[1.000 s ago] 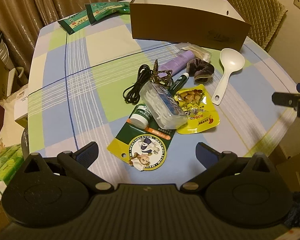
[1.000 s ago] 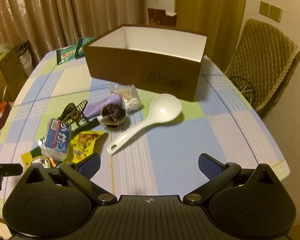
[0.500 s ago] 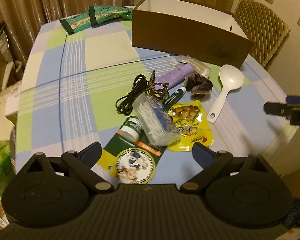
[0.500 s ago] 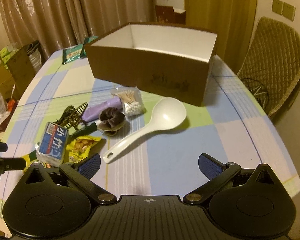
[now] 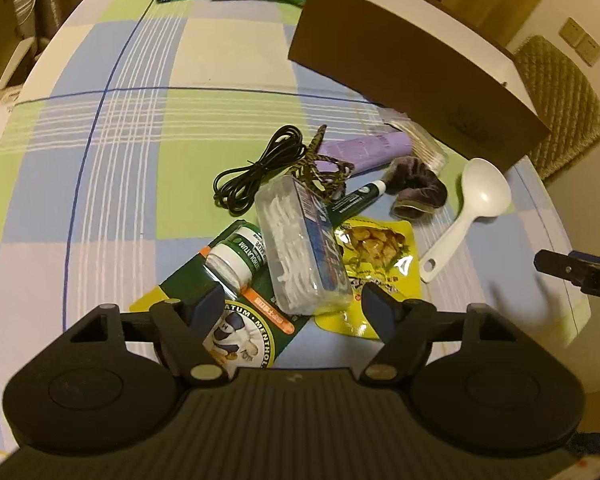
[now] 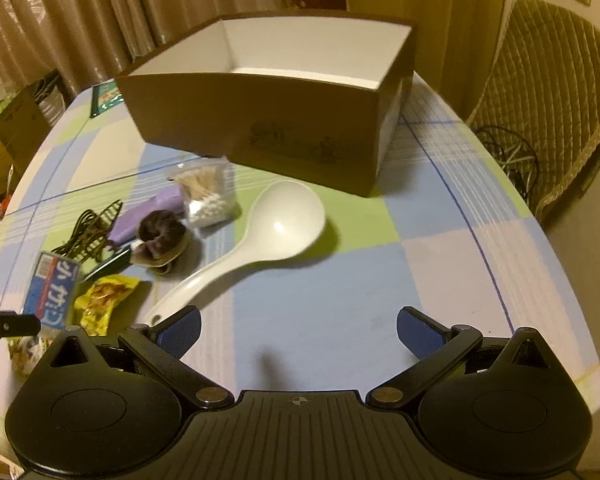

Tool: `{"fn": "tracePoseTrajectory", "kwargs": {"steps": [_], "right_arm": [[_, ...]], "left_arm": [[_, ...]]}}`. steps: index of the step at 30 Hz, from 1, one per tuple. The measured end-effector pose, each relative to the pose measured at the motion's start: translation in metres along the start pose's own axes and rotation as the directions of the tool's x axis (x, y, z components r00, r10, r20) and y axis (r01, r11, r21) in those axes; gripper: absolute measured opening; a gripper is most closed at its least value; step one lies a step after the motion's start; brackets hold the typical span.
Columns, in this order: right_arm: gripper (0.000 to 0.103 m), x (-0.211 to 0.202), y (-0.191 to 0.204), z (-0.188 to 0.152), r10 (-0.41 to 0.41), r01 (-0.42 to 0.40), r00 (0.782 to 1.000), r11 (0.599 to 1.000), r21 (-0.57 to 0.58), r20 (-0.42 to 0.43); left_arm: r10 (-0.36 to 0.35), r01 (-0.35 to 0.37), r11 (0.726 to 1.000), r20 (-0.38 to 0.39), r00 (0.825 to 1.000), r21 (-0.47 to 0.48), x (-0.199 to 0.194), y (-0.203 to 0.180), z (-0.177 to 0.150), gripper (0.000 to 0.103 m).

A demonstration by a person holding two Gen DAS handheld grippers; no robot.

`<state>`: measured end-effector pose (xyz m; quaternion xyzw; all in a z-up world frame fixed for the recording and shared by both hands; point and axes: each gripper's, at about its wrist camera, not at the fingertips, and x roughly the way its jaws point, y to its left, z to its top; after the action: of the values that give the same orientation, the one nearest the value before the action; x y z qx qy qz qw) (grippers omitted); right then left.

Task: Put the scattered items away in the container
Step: 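Grasp the clear plastic floss box with the left gripper while the right gripper grasps the white ladle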

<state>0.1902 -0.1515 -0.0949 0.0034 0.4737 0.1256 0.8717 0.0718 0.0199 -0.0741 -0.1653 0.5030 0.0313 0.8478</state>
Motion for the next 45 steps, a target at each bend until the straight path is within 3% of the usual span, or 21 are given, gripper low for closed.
{"fn": "tracePoseTrajectory", "kwargs": {"steps": [7,10,18,25,29,37,39,45], "right_arm": [[0.101,0.017,-0.016,0.010,0.011,-0.010,0.999,1.000,0.015,-0.040],[0.101,0.023,-0.022,0.012,0.011,-0.010,0.999,1.000,0.014,-0.052],[0.101,0.034,-0.033,0.018,0.023,-0.021,0.997,0.999,0.024,-0.069],[0.101,0.040,-0.042,0.022,0.047,-0.044,0.996,0.998,0.040,-0.071],[0.101,0.042,-0.048,0.024,0.085,-0.080,0.994,0.994,0.069,-0.063],[0.100,0.048,-0.051,0.036,0.168,-0.170,0.985,0.981,0.099,0.026],[0.075,0.053,-0.050,0.040,0.177,-0.180,0.983,0.980,0.087,0.041],[0.045,0.077,-0.051,0.050,0.203,-0.206,0.978,0.973,0.106,0.042]], "left_arm": [[-0.015,0.013,0.998,-0.025,1.000,-0.061,0.016,0.000,0.005,0.037],[0.005,-0.006,0.999,-0.027,1.000,-0.045,0.017,-0.008,0.008,0.035],[0.127,-0.123,0.977,-0.011,0.992,0.172,0.022,-0.051,0.014,0.031],[0.146,-0.139,0.977,-0.032,0.989,0.164,0.040,-0.051,0.023,0.032],[0.157,-0.151,0.976,-0.026,0.987,0.158,0.043,-0.049,0.026,0.025],[0.157,-0.157,0.979,0.009,0.987,0.133,0.027,-0.045,0.027,0.025],[0.160,-0.161,0.979,0.022,0.987,0.126,0.022,-0.044,0.030,0.025],[0.184,-0.188,0.977,0.044,0.982,0.105,0.018,-0.038,0.041,0.025]]}}
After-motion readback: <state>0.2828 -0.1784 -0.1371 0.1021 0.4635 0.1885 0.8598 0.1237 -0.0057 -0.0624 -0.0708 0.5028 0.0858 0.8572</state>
